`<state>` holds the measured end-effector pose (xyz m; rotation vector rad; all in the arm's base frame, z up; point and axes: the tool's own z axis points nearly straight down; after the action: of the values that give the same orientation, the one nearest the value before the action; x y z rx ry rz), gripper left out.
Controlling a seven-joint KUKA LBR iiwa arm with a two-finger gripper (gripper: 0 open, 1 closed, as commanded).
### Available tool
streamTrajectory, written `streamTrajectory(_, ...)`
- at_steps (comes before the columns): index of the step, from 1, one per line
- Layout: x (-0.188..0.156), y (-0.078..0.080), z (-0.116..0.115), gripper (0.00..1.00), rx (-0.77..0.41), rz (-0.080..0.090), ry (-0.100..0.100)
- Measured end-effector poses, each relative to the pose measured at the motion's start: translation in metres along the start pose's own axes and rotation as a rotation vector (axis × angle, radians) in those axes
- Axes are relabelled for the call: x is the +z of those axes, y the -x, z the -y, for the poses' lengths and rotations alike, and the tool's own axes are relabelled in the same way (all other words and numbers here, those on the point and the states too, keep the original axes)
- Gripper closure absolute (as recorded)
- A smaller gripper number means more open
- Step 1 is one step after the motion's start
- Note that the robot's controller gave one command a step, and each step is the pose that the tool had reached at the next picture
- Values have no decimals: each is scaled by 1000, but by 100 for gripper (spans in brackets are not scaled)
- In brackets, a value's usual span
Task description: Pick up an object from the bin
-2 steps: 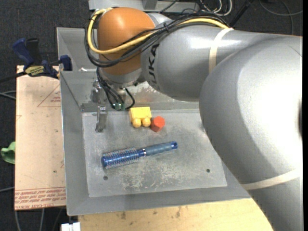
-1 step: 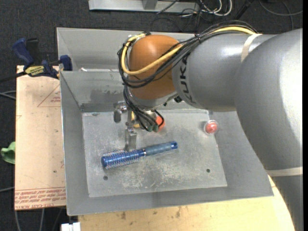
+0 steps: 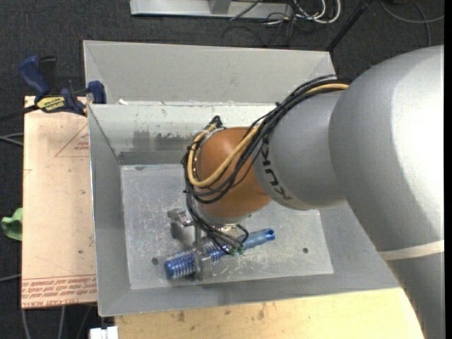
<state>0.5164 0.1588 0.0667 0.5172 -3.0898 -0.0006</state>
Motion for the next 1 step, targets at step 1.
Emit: streamTrajectory(1, -3, 3, 1, 100, 2, 8, 0)
